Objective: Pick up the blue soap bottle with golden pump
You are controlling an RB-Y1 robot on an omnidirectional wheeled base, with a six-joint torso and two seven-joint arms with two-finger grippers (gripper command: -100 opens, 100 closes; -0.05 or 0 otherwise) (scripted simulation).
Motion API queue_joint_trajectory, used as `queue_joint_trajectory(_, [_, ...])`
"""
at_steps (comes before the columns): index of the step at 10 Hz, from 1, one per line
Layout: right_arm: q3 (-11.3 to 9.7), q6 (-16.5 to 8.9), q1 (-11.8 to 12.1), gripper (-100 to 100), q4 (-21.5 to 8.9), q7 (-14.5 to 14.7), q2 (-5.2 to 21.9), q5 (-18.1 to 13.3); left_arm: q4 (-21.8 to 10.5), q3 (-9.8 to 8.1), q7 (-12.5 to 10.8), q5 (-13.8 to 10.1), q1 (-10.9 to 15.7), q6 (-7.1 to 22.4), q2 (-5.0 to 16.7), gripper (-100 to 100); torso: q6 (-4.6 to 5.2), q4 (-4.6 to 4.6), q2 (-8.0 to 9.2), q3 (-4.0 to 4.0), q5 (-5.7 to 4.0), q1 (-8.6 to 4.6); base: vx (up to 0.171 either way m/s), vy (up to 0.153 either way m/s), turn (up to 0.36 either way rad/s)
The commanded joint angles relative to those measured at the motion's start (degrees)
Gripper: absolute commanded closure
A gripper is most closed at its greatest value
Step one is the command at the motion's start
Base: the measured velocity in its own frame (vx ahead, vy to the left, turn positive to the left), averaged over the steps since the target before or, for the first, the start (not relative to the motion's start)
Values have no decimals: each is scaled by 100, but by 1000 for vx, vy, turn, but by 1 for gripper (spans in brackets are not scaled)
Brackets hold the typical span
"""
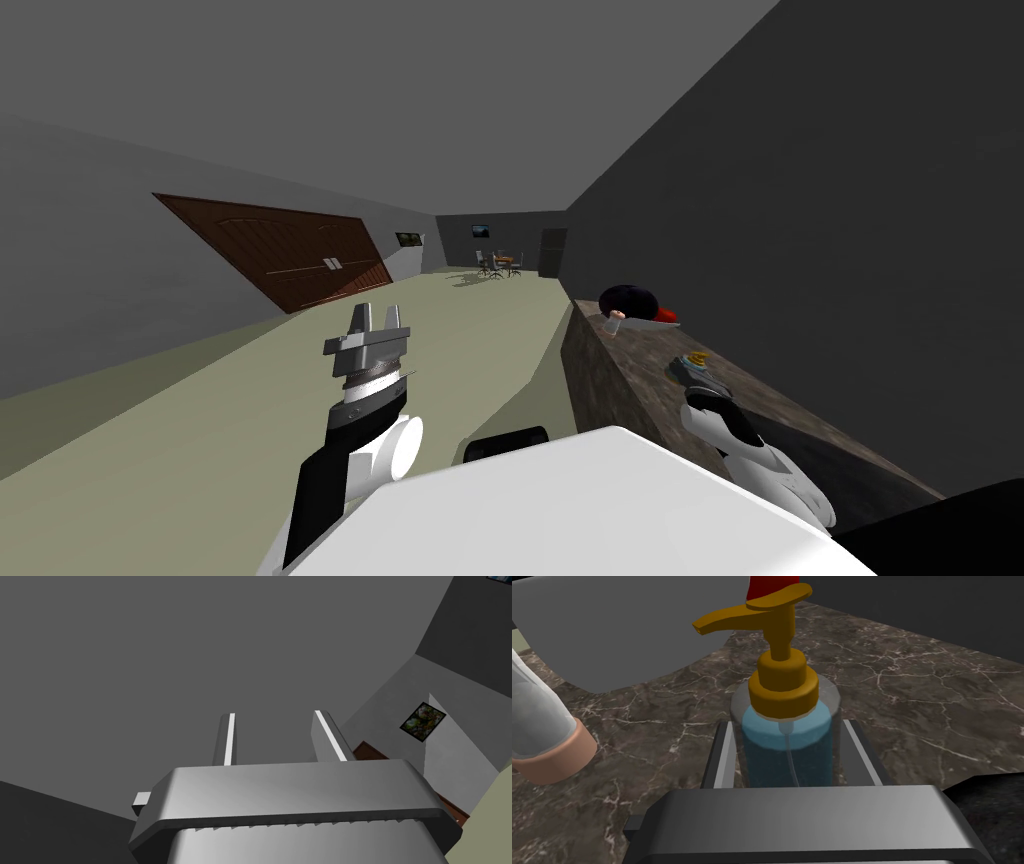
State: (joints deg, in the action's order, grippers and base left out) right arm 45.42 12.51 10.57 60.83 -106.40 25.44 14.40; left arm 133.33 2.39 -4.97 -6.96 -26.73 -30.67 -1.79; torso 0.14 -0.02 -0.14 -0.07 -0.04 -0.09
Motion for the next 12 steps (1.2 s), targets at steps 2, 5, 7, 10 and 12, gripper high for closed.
queue_joint_trajectory(2, [-1,0,3,100,0,7,3,-4,0,0,0,0,0,0,0,0,0,3,1,2,-3,-2,0,0,0])
queue_joint_trajectory(5, [1,0,1,0,0,1,1,-1,0,0,0,0,0,0,0,0,-1,0,1,1,-1,-1,0,0,0])
queue_joint_trajectory(7, [-351,23,-299,100,-53,435,-108,378,0,-1,0,0,-1,0,0,0,3,-2,2,0,-19,-11,-9,-33,-287])
queue_joint_trajectory(10, [-743,62,-587,100,-135,868,-185,796,0,0,0,0,0,0,0,0,28,-16,15,0,-66,-47,-5,-24,-231])
queue_joint_trajectory(12, [-1006,102,-874,100,-217,1161,-261,1068,0,0,0,0,1,0,0,0,7,-25,3,-11,-83,-44,-7,-11,-131])
